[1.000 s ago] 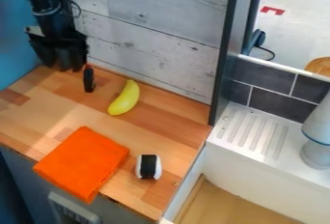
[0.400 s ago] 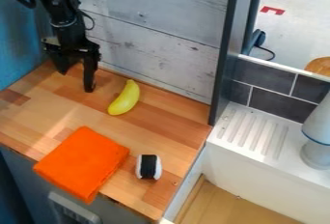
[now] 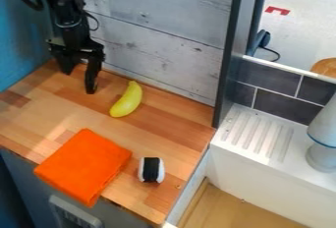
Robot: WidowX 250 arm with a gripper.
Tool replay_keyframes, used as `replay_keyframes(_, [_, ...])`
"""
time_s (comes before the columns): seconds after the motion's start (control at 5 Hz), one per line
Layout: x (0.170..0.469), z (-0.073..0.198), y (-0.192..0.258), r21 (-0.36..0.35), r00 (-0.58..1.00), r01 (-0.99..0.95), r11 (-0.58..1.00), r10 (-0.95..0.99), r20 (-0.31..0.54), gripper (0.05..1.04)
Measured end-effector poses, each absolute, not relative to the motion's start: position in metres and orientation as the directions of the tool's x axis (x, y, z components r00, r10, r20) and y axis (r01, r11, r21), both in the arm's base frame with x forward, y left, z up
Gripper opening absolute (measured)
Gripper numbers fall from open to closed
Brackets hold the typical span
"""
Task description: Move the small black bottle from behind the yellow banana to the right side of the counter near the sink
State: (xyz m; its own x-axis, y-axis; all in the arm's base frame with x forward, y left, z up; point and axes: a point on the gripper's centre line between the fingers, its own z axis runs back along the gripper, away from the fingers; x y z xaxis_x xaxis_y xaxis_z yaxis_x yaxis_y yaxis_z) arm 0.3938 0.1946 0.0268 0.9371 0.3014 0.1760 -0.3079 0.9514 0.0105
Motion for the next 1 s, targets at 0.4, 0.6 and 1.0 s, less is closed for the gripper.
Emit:
replay_keyframes(0.4, [0.402, 0.016, 0.195, -0.021, 0.926, -0.344, 0.939, 0.343, 0.158, 0.904])
replay_keyframes(0.6, [0.405, 0.016, 0.195, -0.030, 0.919, -0.355, 0.935, 0.354, 0.172, 0.644])
replay_keyframes(1.0, [0.408, 0.013, 0.194, -0.036, 0.918, -0.349, 0.936, 0.350, 0.186, 0.352])
